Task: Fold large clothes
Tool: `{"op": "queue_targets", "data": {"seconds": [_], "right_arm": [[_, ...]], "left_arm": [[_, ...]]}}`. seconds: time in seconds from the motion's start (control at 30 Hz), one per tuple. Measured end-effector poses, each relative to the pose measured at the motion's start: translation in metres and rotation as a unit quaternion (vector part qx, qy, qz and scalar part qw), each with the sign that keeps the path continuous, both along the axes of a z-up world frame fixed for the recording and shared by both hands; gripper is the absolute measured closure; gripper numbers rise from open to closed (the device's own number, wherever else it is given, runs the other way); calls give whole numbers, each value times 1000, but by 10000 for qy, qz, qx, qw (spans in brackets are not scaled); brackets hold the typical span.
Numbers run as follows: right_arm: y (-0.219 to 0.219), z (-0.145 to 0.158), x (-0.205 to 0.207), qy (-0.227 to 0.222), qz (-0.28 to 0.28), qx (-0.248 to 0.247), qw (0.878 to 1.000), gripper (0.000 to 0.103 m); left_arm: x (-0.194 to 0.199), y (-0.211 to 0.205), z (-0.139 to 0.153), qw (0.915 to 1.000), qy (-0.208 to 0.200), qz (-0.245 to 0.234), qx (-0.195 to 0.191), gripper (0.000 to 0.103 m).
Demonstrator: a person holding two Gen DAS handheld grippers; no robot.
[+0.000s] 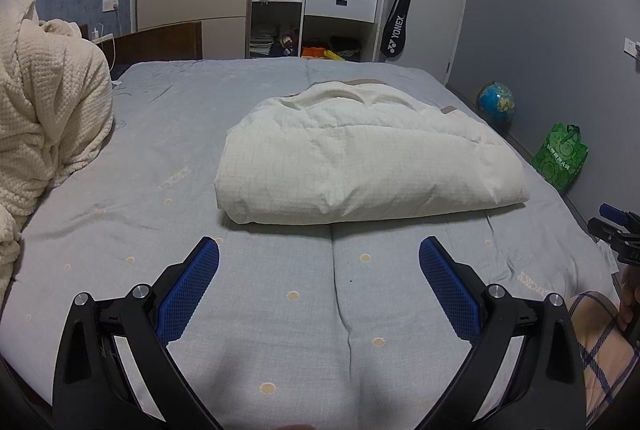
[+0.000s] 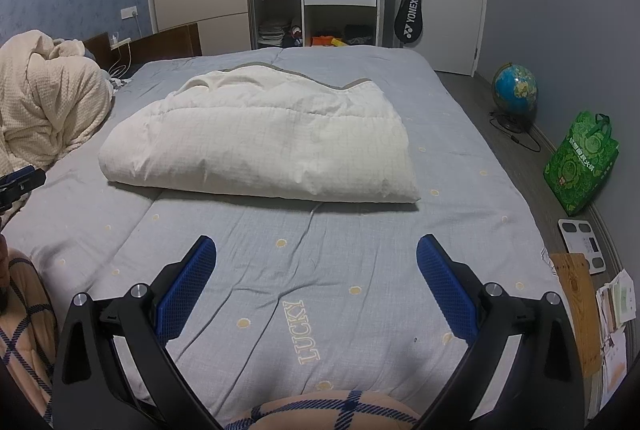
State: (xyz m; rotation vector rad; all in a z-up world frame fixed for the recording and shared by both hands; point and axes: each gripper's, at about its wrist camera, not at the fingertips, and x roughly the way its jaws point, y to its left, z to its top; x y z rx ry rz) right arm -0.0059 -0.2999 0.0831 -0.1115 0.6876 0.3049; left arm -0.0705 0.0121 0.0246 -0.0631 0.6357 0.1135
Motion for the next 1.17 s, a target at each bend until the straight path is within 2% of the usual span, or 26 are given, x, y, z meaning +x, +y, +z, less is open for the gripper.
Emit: {"op": "queue_targets", "data": {"seconds": [1.17], "right_arm": [[0,-1,0,-3,30,-35,10000,8]], "left_arm": [[-2,0,2,10000,7,-17,-25,6]]}}
